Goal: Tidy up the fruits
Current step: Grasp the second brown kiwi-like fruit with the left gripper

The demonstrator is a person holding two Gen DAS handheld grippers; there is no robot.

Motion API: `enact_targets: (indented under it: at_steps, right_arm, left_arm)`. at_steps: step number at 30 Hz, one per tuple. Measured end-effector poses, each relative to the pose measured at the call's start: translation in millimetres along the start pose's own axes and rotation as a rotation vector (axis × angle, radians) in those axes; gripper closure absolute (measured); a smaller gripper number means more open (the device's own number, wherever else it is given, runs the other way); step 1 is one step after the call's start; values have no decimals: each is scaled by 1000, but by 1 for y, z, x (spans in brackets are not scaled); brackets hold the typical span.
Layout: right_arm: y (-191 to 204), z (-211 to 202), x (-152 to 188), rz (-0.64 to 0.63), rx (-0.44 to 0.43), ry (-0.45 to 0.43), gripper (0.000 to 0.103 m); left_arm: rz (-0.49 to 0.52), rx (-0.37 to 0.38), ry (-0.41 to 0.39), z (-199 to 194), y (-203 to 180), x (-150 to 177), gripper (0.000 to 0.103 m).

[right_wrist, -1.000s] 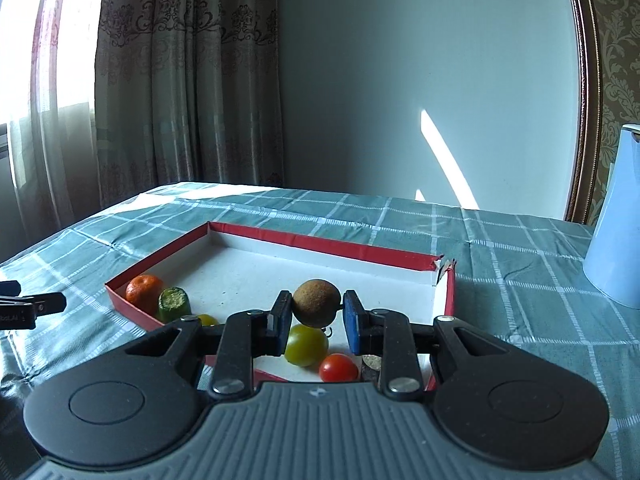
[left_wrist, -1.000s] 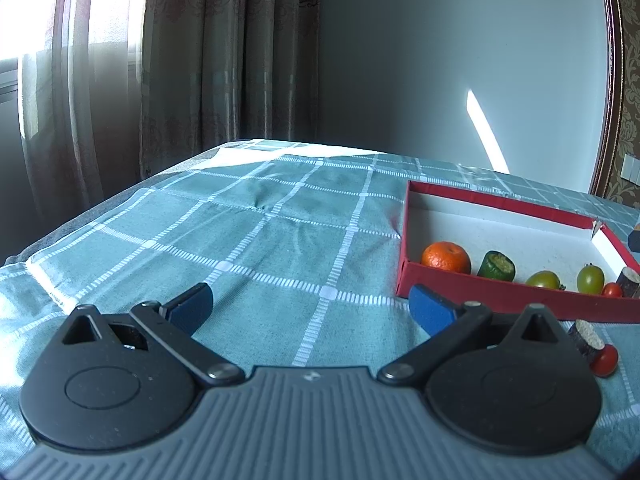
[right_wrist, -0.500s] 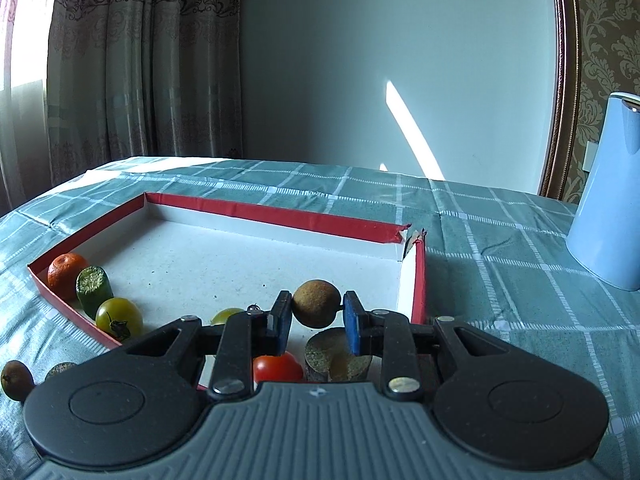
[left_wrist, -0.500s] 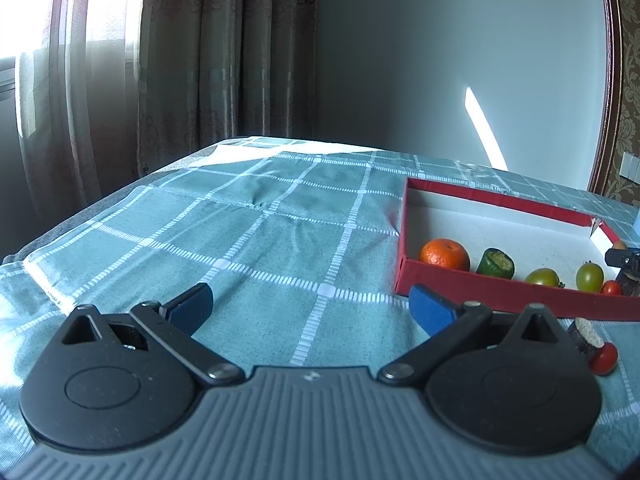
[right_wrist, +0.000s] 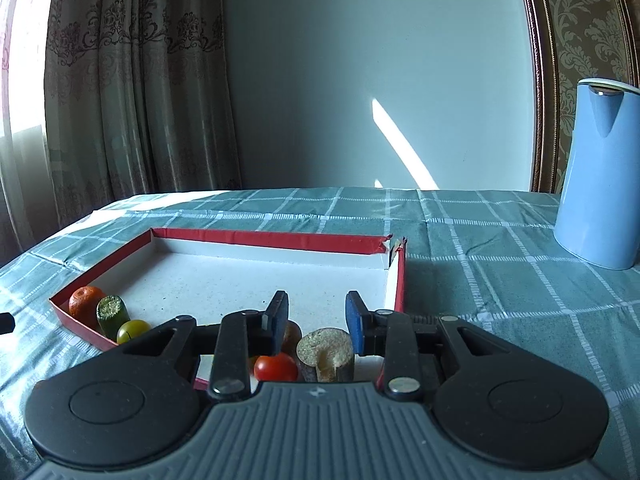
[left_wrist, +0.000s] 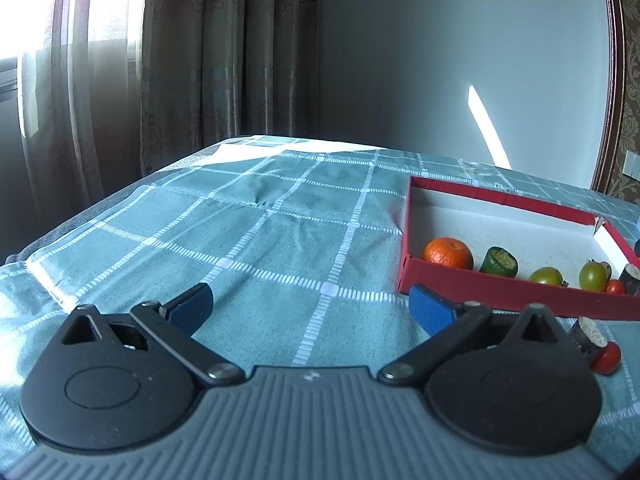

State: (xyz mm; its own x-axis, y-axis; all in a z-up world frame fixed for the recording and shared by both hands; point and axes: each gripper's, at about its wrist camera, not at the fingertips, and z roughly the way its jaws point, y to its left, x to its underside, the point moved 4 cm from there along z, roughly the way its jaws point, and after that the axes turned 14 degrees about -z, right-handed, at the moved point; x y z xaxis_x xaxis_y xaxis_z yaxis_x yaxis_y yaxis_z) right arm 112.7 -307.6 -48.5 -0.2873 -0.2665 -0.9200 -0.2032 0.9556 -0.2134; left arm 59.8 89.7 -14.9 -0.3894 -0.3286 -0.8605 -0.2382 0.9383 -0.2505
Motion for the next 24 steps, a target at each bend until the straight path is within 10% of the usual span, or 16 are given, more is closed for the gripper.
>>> enact_targets:
  at_steps: [18,24]
  right_arm:
    - [-22,-13,24,98,0,18,73]
    - [-22,-14,24,101,-2,11,73]
  left_arm:
    - [336,244,8,-44,-87,46,3]
    - [408,239,78,-32,-100,58,24]
